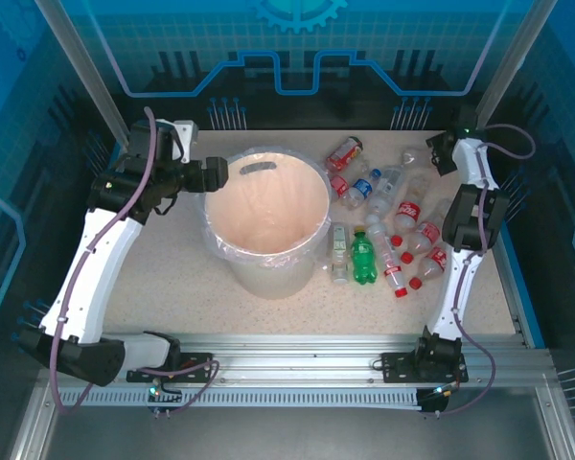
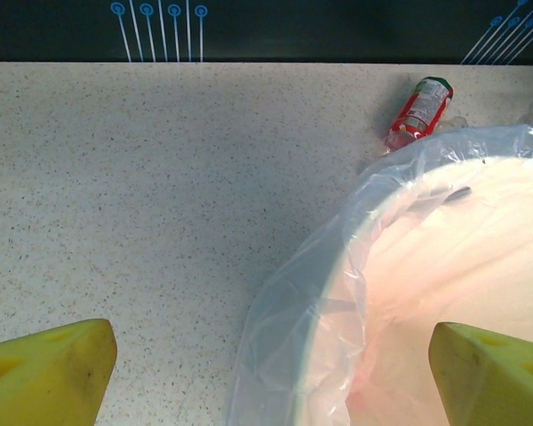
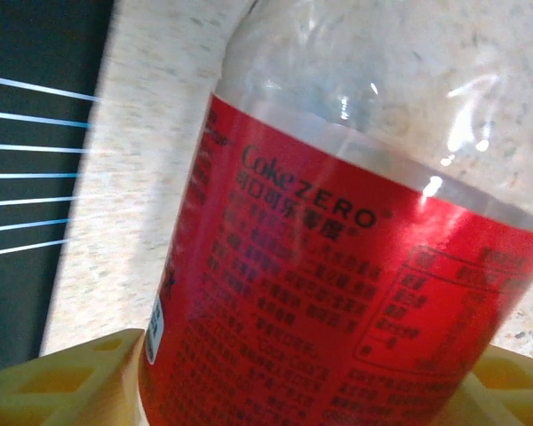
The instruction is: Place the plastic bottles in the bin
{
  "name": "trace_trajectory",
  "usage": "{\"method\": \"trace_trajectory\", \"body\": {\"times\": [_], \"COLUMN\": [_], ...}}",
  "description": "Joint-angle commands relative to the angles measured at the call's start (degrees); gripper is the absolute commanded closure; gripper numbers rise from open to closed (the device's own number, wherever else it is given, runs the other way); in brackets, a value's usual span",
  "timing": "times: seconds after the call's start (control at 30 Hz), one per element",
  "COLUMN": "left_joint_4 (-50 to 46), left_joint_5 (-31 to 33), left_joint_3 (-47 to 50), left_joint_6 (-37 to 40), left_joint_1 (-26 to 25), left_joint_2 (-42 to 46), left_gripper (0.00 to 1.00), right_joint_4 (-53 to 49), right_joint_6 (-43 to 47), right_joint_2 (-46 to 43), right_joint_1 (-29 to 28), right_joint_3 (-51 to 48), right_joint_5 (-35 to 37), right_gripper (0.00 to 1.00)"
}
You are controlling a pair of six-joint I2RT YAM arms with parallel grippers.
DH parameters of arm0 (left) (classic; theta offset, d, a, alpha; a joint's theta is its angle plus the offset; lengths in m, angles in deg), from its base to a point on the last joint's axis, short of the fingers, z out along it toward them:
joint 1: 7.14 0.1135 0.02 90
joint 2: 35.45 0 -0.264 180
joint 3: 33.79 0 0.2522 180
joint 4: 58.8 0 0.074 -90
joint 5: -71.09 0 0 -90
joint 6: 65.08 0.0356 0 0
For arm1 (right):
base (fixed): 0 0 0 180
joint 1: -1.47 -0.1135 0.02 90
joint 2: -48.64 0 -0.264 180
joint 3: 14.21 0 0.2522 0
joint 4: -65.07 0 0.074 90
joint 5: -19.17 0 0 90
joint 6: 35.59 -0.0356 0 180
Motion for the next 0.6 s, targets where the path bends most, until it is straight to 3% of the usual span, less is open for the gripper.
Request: {"method": "trace_trajectory", "body": {"times": [0.0,0.3,0.57], "left_joint_4": [-3.88,-3.06,-1.71], "left_joint_5": [-2.09,-6.51,-6.04], "left_joint_3": [-2.03,1.63,6.29], "left_joint_6": [1.62,0.63,1.95], "left_joint_1": [-0.45,-0.45,-0.7], "left_joint_2": [-1.16,-0.16,0.88], "left_gripper": [0.09,0.2,0.28], "right_joint_4": [3.8,11.88,11.97], "right_joint_6": [3.41,13.88,29.92], "right_joint_2": [-8.91,-24.1,-38.81], "right_joint_1": [-0.35,-7.74,-25.54], "right_joint_3": [-0.22,-8.16,-12.56], "right_joint_5": [-1.95,-8.22,-13.8], "right_gripper": [0.33,0.33,0.34]}}
